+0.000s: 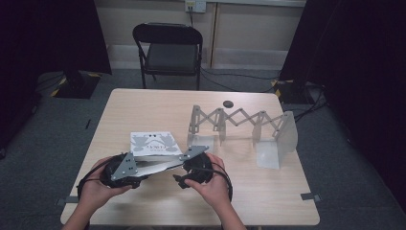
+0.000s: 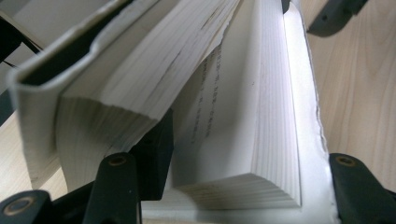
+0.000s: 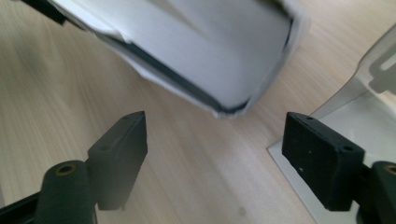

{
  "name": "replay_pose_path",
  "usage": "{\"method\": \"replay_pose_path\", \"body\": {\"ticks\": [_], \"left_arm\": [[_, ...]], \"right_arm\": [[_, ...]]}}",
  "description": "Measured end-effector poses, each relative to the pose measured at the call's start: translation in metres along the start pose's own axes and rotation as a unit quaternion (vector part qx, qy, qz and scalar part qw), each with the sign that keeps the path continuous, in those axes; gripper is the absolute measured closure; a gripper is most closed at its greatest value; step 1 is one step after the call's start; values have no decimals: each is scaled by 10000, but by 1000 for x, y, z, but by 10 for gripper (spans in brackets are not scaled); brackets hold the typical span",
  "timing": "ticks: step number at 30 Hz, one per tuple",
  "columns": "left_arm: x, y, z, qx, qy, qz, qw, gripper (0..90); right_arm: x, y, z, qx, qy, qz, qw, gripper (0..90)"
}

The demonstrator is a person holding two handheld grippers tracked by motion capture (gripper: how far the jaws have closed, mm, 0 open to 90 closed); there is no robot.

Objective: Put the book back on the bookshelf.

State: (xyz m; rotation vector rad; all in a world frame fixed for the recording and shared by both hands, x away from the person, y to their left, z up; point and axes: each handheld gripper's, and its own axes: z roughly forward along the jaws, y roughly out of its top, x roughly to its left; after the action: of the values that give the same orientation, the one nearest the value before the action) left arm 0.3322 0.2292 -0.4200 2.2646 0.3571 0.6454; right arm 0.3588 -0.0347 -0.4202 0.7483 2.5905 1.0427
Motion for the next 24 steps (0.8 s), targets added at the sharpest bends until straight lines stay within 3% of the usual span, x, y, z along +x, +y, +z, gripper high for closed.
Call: {"method": "replay_pose_path", "body": {"ticks": [9, 15, 24], "left_arm": [[1, 5, -4, 109, -34, -60, 9999, 460], [6, 11, -7, 251, 50, -43, 9997, 495], [9, 21, -11, 351, 51, -128, 9993, 529]], "right_arm": [[-2, -31, 14, 246, 156, 138, 9995, 181], [-8, -43, 13, 234, 156, 318, 9991, 180], [-13, -56, 13, 243, 195, 407, 9987, 180]]}}
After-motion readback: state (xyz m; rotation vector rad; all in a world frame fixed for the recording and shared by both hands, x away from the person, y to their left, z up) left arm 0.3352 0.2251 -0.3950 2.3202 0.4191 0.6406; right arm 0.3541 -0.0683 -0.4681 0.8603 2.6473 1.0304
